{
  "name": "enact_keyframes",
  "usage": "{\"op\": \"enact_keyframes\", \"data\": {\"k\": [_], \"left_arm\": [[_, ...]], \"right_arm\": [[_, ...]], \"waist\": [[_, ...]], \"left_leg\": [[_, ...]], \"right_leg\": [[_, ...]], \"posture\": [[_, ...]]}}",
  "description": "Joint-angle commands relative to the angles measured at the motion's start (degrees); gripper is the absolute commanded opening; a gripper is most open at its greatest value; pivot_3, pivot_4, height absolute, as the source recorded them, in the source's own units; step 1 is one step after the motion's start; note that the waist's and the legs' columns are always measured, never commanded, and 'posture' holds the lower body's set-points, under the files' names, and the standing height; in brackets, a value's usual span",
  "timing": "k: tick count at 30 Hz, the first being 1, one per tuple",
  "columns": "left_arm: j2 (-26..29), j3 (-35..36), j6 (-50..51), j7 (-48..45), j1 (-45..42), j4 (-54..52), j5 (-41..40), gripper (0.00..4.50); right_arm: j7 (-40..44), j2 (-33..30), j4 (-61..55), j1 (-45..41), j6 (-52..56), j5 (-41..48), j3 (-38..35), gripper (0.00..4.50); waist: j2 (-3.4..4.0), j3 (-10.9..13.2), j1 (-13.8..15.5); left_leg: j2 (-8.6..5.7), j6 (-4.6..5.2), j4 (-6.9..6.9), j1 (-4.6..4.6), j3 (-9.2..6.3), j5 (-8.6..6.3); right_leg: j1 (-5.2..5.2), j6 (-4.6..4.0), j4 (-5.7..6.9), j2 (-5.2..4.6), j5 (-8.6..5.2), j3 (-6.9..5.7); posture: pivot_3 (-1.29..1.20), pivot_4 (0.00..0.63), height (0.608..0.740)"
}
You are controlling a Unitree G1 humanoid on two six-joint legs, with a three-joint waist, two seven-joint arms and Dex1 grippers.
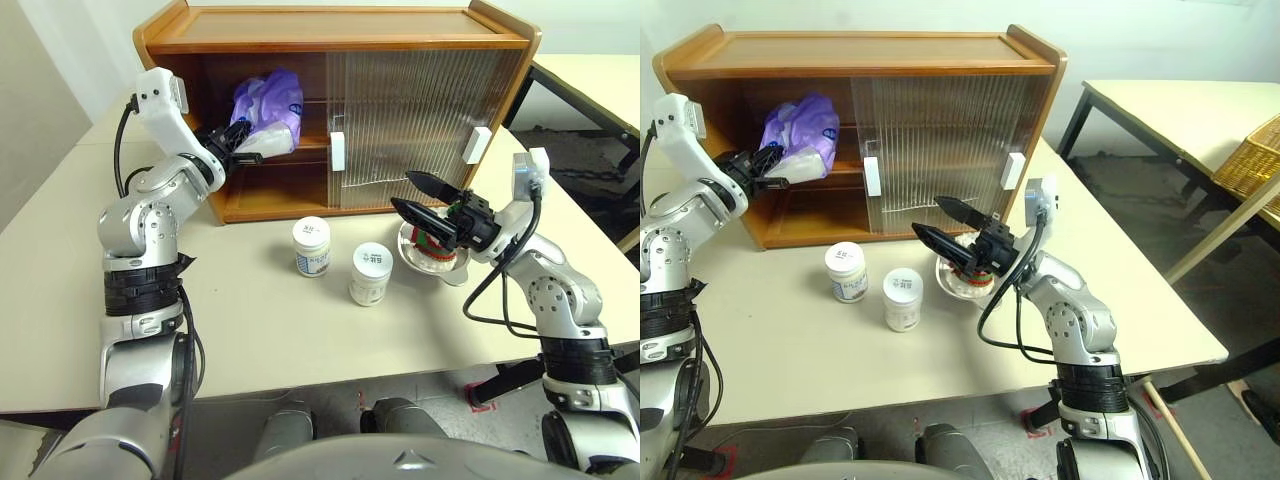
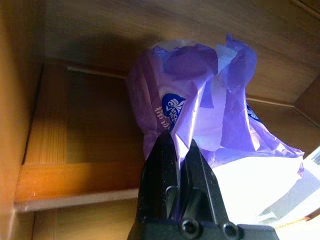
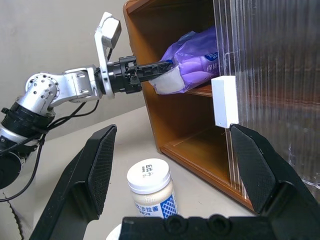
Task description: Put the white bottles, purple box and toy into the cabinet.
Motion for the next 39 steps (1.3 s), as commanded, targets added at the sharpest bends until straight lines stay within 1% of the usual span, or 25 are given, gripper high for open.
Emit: {"op": "enact_keyframes", "data": {"k": [1,4,7,11,12,19,24,28,32,33,34,35,39], "left_arm": [[-0.84,-0.59,-2.03,-2.01,-0.74,1.81,0.98,0.83],[-1.01,-0.19,-3.96,-2.87,-0.71,1.94,1.40,1.80],[-1.23,0.27,-5.98,-3.57,-0.56,1.72,1.91,2.93],[-1.37,0.64,-9.26,-3.74,0.06,0.64,2.89,4.37],[-1.47,0.82,-10.00,-3.51,0.25,0.35,3.05,4.48],[-2.36,2.32,-14.63,-3.94,1.80,-2.22,2.55,4.48],[-3.09,2.98,-15.55,-6.02,3.16,-5.79,-0.05,4.48],[-2.43,1.51,-16.26,-8.02,6.55,-10.15,0.55,4.48],[-1.80,0.08,-14.11,-11.31,11.43,-15.79,-1.98,4.48],[-0.67,-1.40,-14.17,-13.56,13.15,-17.72,-1.87,4.05],[-0.06,-2.43,-13.85,-14.89,14.41,-19.34,-2.07,3.83],[-0.09,-2.86,-13.18,-15.06,15.32,-20.46,-2.64,3.51],[0.23,-3.63,-13.64,-15.60,17.16,-20.41,-1.81,2.04]], "right_arm": [[-0.26,-0.37,-1.21,0.62,-0.24,-0.06,-0.46,4.50],[-0.30,-0.51,-1.24,0.65,-0.12,0.05,-0.53,4.50],[-0.35,-0.59,-1.28,0.60,0.03,0.14,-0.51,4.50],[-0.33,-0.65,-1.30,0.56,0.19,0.24,-0.40,4.50],[-0.32,-0.65,-1.29,0.54,0.25,0.27,-0.37,4.50],[-0.07,-0.70,-0.93,0.07,0.68,0.39,-0.05,4.50],[0.15,-0.95,-0.70,-0.22,0.92,0.47,-0.06,4.50],[0.38,-1.14,-0.44,-0.36,1.06,0.42,-0.11,4.50],[0.47,-1.26,-0.39,-0.44,1.18,0.41,-0.11,4.50],[0.54,-1.33,-0.36,-0.46,1.20,0.39,-0.12,4.50],[0.60,-1.39,-0.30,-0.49,1.21,0.39,-0.15,4.50],[0.67,-1.44,-0.20,-0.54,1.21,0.39,-0.19,4.50],[0.69,-1.51,-0.17,-0.60,1.27,0.38,-0.12,4.50]], "waist": [[0.00,0.00,-0.08],[0.00,0.00,-0.24],[-0.01,0.01,-0.39],[-0.02,0.02,-0.44],[-0.02,0.02,-0.45],[-0.03,0.02,-0.43],[-0.08,0.05,-0.31],[-0.08,0.05,-0.33],[-0.09,0.07,-0.32],[-0.09,0.07,-0.32],[-0.09,0.07,-0.32],[-0.09,0.07,-0.31],[-0.11,0.08,-0.04]], "left_leg": [[0.00,0.00,0.00,-0.01,0.00,0.00],[-0.02,0.00,-0.01,-0.03,0.00,0.00],[-0.03,0.02,-0.02,-0.04,0.00,-0.02],[-0.03,0.03,-0.03,-0.04,0.00,-0.02],[-0.03,0.03,-0.03,-0.04,0.00,-0.02],[-0.04,0.03,-0.03,-0.04,0.00,-0.02],[-0.05,0.03,-0.02,-0.04,0.00,-0.02],[-0.09,0.03,-0.02,-0.03,0.00,-0.02],[-0.11,0.02,-0.03,-0.04,0.00,-0.03],[-0.10,0.02,-0.03,-0.03,0.00,-0.03],[-0.11,0.01,-0.03,-0.03,0.00,-0.03],[-0.10,0.01,-0.04,-0.04,0.00,-0.03],[-0.03,0.00,-0.02,-0.03,-0.01,-0.04]], "right_leg": [[0.00,0.01,0.00,0.00,0.00,-0.01],[-0.01,0.08,-0.01,0.00,0.01,-0.01],[-0.01,0.34,-0.03,0.01,0.13,0.00],[-0.01,0.37,-0.05,0.01,0.13,0.00],[-0.01,0.37,-0.05,0.01,0.13,0.00],[0.00,0.37,-0.05,0.02,0.13,0.00],[0.01,0.37,-0.06,0.01,0.13,-0.01],[0.01,0.37,-0.06,0.02,0.13,-0.01],[0.00,0.36,-0.06,0.05,0.12,-0.02],[0.00,0.32,-0.06,0.04,0.10,-0.01],[0.00,0.26,-0.06,0.05,0.06,-0.01],[0.00,0.20,-0.06,0.04,0.03,-0.01],[0.01,0.05,-0.05,0.02,-0.05,-0.01]], "posture": [[-0.12,0.024,0.740],[-0.12,0.026,0.740],[-0.11,0.027,0.740],[-0.11,0.029,0.740],[-0.11,0.029,0.740],[-0.10,0.031,0.740],[-0.08,0.034,0.740],[-0.08,0.035,0.740],[-0.08,0.039,0.740],[-0.08,0.039,0.740],[-0.08,0.039,0.740],[-0.08,0.039,0.740],[-0.08,0.040,0.740]]}}
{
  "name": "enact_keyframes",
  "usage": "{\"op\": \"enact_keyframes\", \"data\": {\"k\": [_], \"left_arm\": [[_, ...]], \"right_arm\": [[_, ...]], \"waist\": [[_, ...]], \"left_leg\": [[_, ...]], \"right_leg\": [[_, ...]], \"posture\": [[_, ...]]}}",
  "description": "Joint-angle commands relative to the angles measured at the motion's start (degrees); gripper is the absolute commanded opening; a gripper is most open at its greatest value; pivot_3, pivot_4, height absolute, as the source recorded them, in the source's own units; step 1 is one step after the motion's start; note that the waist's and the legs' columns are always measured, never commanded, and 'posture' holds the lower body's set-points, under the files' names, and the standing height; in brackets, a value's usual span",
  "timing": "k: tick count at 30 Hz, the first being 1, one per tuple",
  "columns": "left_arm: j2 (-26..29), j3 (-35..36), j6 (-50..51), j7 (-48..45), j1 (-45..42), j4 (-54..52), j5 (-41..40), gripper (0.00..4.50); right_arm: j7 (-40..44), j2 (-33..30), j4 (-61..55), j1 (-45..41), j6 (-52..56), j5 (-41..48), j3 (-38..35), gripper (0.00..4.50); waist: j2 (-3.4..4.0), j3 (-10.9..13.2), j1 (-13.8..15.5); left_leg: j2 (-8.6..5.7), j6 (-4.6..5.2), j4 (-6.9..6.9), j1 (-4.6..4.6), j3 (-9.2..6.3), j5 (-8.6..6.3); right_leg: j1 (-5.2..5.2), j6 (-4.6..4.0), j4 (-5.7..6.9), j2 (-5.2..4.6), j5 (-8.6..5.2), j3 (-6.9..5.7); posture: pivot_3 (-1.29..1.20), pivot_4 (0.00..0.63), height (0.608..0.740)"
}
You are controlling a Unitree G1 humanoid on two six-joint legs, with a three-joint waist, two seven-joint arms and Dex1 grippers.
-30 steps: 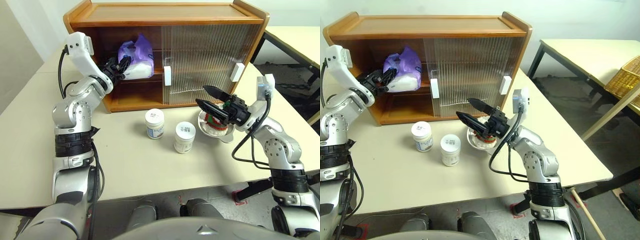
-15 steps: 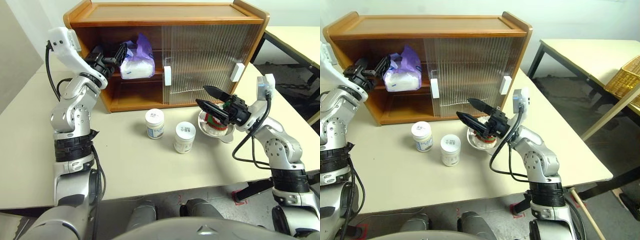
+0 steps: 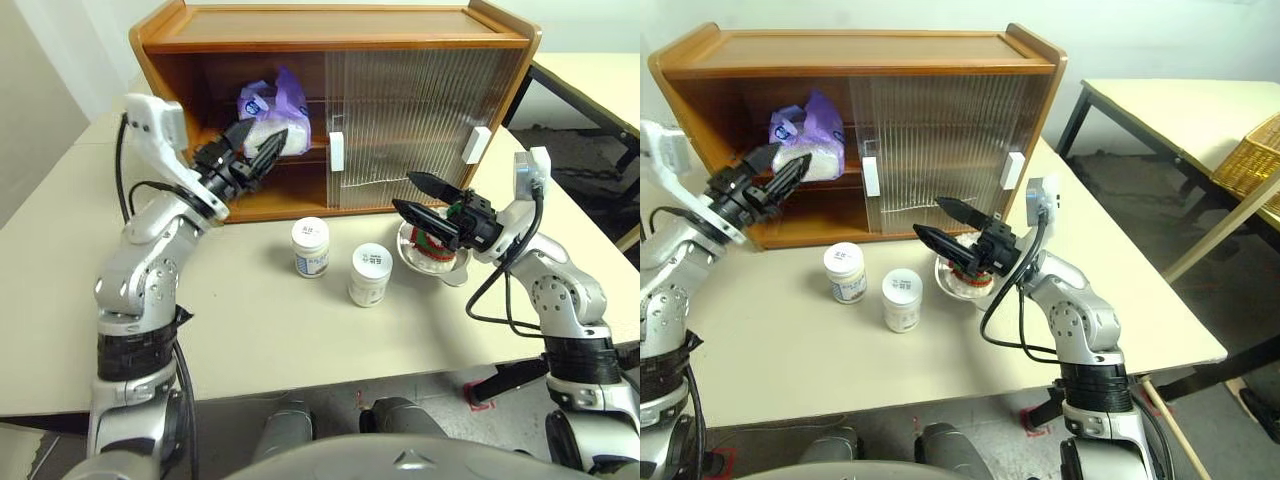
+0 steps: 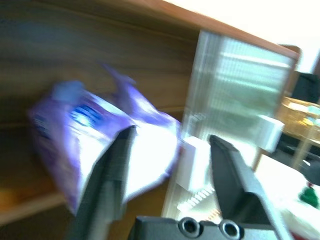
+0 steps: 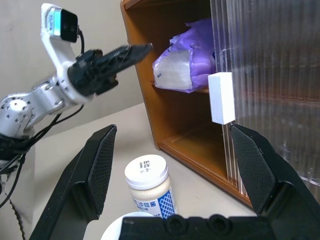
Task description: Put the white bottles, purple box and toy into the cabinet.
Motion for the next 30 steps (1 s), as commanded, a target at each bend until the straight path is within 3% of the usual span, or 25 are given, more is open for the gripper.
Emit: {"op": "enact_keyframes", "data": {"k": [1,5,6,15,30], "left_arm": [[0.62,-1.03,-0.01,-0.59,0.70,0.13,1.11,1.67],[0.45,-1.98,0.79,0.77,0.58,3.06,3.23,0.22],[0.34,-2.26,0.62,0.96,0.45,3.65,3.77,0.04],[-2.03,-6.76,-0.74,3.88,-2.50,7.91,10.19,0.04],[-5.28,-4.76,-3.09,9.38,-6.59,13.42,14.20,0.04]], "right_arm": [[0.21,-0.50,-0.10,-0.41,0.54,0.12,-0.16,4.50],[0.18,-0.47,-0.12,-0.41,0.51,0.09,-0.19,4.50],[0.14,-0.44,-0.17,-0.40,0.50,0.08,-0.16,4.50],[-0.37,-0.43,-0.89,-0.04,0.28,0.10,-0.42,4.50],[-0.51,-0.69,-1.14,0.16,0.44,0.20,-0.47,4.50]], "waist": [[0.00,0.00,0.00],[0.01,0.00,0.02],[0.01,0.00,0.01],[0.01,0.00,0.00],[-0.01,0.01,-0.15]], "left_leg": [[0.02,0.00,0.00,0.00,0.00,0.00],[0.04,0.00,0.00,0.00,-0.01,0.00],[0.05,0.00,0.00,0.00,-0.02,0.00],[0.03,0.01,-0.01,-0.07,-0.01,-0.03],[0.00,0.01,-0.02,-0.05,0.00,-0.04]], "right_leg": [[0.00,-0.01,0.00,0.00,0.01,0.00],[0.00,-0.02,0.00,-0.01,0.02,0.00],[-0.01,-0.03,0.00,-0.01,0.02,0.00],[-0.05,0.03,-0.04,-0.02,0.02,0.02],[-0.02,0.28,-0.05,0.01,0.12,0.00]], "posture": [[-0.08,0.040,0.740],[-0.08,0.039,0.740],[-0.08,0.039,0.740],[-0.09,0.038,0.740],[-0.10,0.035,0.740]]}}
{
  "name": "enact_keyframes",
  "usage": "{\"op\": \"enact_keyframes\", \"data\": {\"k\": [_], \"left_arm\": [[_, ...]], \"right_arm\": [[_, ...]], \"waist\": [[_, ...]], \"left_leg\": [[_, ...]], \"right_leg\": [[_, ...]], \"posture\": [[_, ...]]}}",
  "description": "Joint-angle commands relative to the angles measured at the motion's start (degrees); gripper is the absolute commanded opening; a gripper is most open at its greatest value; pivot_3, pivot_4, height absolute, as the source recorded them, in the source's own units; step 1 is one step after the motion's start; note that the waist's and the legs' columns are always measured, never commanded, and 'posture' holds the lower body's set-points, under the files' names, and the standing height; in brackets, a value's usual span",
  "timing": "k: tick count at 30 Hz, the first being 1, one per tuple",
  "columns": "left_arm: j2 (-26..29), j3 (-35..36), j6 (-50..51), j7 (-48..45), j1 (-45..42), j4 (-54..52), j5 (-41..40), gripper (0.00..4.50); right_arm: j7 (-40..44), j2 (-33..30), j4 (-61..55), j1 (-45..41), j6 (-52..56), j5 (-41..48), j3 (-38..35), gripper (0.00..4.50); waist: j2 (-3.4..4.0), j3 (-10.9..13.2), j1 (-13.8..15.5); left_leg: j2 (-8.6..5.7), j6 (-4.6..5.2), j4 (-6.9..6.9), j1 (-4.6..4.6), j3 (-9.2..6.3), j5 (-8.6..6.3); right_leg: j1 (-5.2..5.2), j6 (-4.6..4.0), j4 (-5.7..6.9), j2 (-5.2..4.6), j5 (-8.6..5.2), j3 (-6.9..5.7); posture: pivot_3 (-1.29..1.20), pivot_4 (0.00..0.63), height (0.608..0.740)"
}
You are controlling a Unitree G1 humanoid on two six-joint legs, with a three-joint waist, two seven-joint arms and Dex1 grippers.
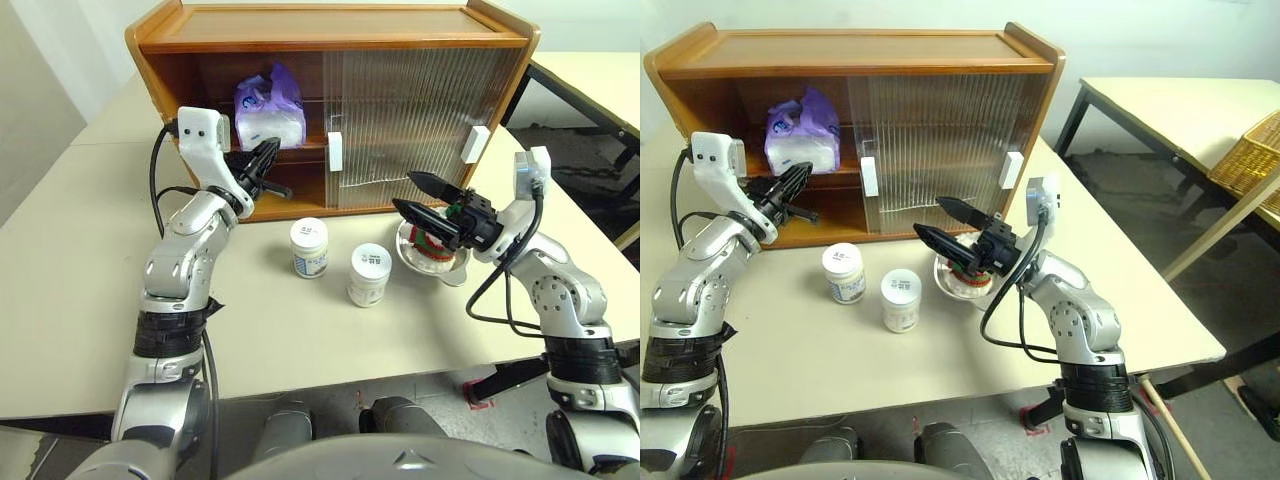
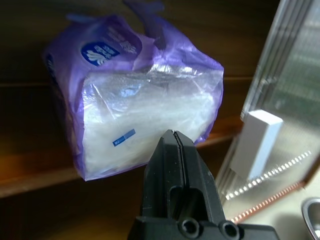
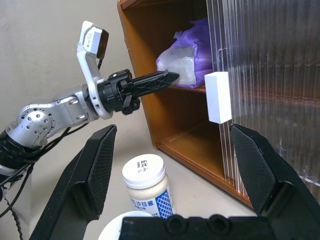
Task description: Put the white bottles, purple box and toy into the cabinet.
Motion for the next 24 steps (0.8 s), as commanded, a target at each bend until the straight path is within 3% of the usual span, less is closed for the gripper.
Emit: {"op": "enact_keyframes", "data": {"k": [1,24], "left_arm": [[-0.79,0.72,-0.83,1.34,-1.04,2.03,1.37,0.04],[-5.74,2.41,-8.79,4.96,-5.34,14.70,4.22,0.04]], "right_arm": [[-0.13,-0.55,-1.10,0.12,0.45,0.21,-0.41,4.50],[-0.53,-0.31,-1.48,0.53,0.22,0.25,-0.48,4.50]], "waist": [[0.00,0.00,-0.02],[0.00,-0.01,-0.49]], "left_leg": [[0.00,0.00,0.00,0.00,0.00,0.00],[-0.13,0.04,0.06,0.06,0.03,0.02]], "right_leg": [[0.00,0.00,-0.01,0.00,0.00,0.00],[0.10,0.27,-0.03,0.03,0.15,0.00]], "posture": [[-0.10,0.035,0.740],[-0.11,0.026,0.740]]}}
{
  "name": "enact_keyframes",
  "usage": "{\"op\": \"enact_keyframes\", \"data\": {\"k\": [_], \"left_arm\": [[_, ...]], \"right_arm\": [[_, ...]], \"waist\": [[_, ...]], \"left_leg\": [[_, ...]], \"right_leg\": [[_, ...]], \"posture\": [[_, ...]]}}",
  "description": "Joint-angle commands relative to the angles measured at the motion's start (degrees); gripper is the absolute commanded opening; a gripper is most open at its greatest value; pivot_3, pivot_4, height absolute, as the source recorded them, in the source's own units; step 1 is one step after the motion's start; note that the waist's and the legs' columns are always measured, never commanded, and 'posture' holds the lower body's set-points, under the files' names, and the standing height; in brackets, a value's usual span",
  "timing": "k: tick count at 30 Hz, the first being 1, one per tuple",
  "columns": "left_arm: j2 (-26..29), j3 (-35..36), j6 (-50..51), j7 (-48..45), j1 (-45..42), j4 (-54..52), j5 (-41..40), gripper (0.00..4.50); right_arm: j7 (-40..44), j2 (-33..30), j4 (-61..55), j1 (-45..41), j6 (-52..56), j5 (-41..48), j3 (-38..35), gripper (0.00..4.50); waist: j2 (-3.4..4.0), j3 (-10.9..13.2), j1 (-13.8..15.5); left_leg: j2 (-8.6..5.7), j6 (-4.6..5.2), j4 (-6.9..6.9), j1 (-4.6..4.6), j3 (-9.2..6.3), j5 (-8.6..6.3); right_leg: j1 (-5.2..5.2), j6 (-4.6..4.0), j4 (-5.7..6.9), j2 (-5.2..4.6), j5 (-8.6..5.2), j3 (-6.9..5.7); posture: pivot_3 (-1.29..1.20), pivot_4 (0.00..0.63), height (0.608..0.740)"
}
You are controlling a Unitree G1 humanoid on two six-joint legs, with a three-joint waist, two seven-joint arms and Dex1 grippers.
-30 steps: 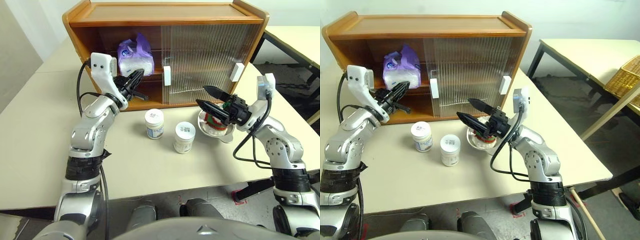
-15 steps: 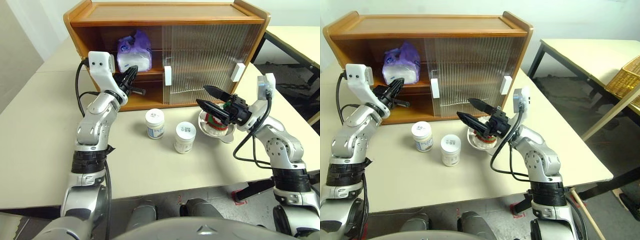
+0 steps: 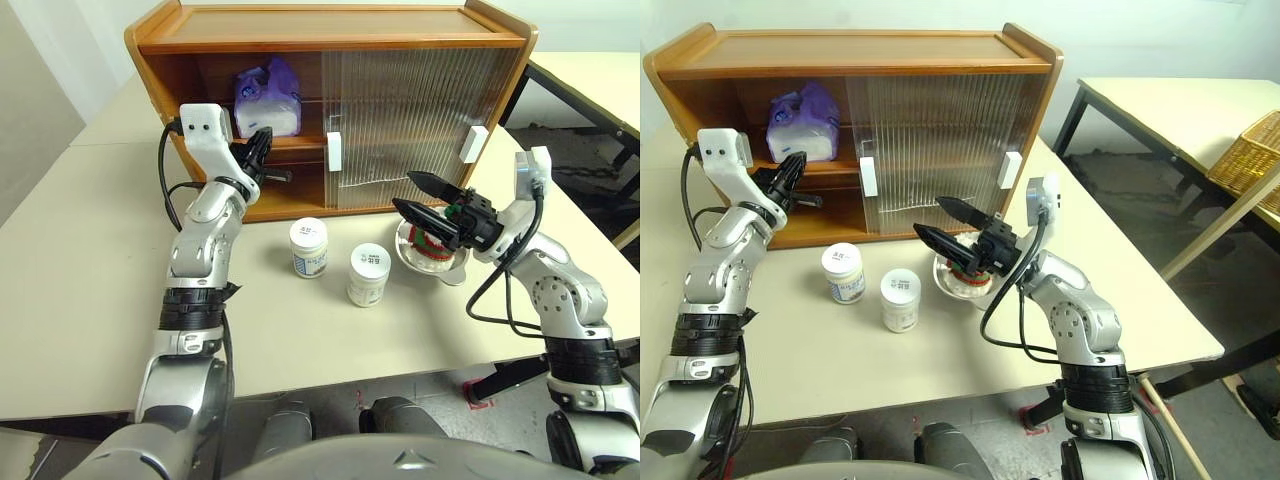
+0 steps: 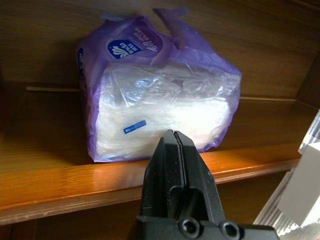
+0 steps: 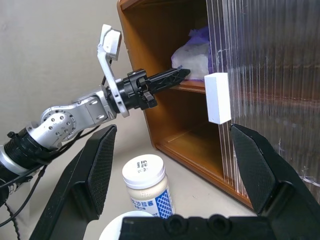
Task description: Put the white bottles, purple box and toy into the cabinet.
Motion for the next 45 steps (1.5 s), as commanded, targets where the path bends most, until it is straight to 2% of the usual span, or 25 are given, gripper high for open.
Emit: {"op": "enact_keyframes", "data": {"k": [1,5,8,15,19,27,31,36,45], "left_arm": [[-1.03,1.19,1.30,-0.71,-0.14,-0.06,-2.00,0.04],[-0.46,1.16,2.01,-6.36,1.65,-5.40,-6.61,0.04],[1.82,1.26,3.73,-11.55,5.11,-11.24,-10.38,0.60],[7.92,3.06,3.94,-19.52,13.09,-17.09,-14.32,3.04],[11.66,3.68,-0.51,-27.00,20.01,-17.41,-14.78,4.45],[15.67,1.33,-9.20,-38.22,31.94,-15.52,-11.82,4.48],[15.98,0.96,-16.02,-42.57,37.47,-11.53,-9.52,4.48],[15.40,0.06,-19.65,-45.06,38.73,-7.21,-8.33,4.48],[12.11,-2.52,-22.19,-44.23,35.88,-2.25,-6.84,4.48]], "right_arm": [[-0.16,-0.31,-0.81,0.37,0.22,0.21,-0.45,4.50],[-0.11,-0.30,-0.67,0.28,0.27,0.17,-0.37,4.50],[-0.04,-0.36,-0.53,0.18,0.33,0.15,-0.36,4.50],[0.31,-0.44,0.17,-0.38,0.36,0.06,-0.24,4.50],[0.70,-0.46,0.80,-0.95,0.31,-0.04,-0.13,4.50],[1.11,-0.54,1.23,-1.44,0.39,-0.11,-0.06,4.50],[1.06,-0.75,0.98,-1.49,0.61,-0.02,-0.24,4.50],[1.02,-0.98,0.79,-1.47,0.80,0.09,-0.36,4.50],[0.86,-1.46,0.44,-1.55,1.25,0.27,-0.53,4.50]], "waist": [[0.00,0.00,-0.02],[0.00,0.00,0.00],[0.00,0.00,-0.02],[0.01,0.00,-0.13],[0.03,-0.01,-0.13],[0.07,-0.02,0.27],[0.17,-0.09,0.15],[0.24,-0.13,0.30],[0.29,-0.16,0.16]], "left_leg": [[0.00,0.00,0.01,0.01,0.01,0.00],[-0.01,0.02,0.02,-0.01,0.04,0.01],[-0.03,0.02,0.01,-0.02,0.08,0.00],[0.06,0.01,-0.03,0.00,0.06,-0.03],[0.26,-0.01,-0.05,-0.01,-0.03,-0.04],[0.26,-0.05,-0.12,-0.21,-0.14,-0.08],[0.33,-0.09,-0.16,-0.51,-0.15,-0.10],[0.47,-0.09,-0.16,-0.97,-0.17,-0.09],[0.47,-0.06,-0.14,-0.97,-0.17,-0.07]], "right_leg": [[0.01,0.01,0.00,0.00,0.01,0.00],[0.01,0.03,-0.01,0.01,0.02,0.00],[0.01,0.02,-0.05,0.03,0.01,0.00],[-0.01,-0.11,-0.06,0.11,-0.01,-0.02],[-0.05,-0.51,-0.05,0.08,-0.23,0.00],[-0.30,-0.73,-0.05,-0.02,-0.28,-0.03],[-0.65,-1.27,-0.01,-0.03,-0.05,-0.02],[-1.19,-1.57,0.16,-0.02,0.12,-0.09],[-1.17,-1.40,0.16,-0.02,0.19,-0.06]], "posture": [[-0.11,0.027,0.740],[-0.11,0.029,0.740],[-0.10,0.030,0.740],[-0.09,0.031,0.740],[-0.08,0.032,0.740],[-0.08,0.033,0.740],[-0.08,0.035,0.740],[-0.08,0.036,0.740],[-0.09,0.036,0.740]]}}
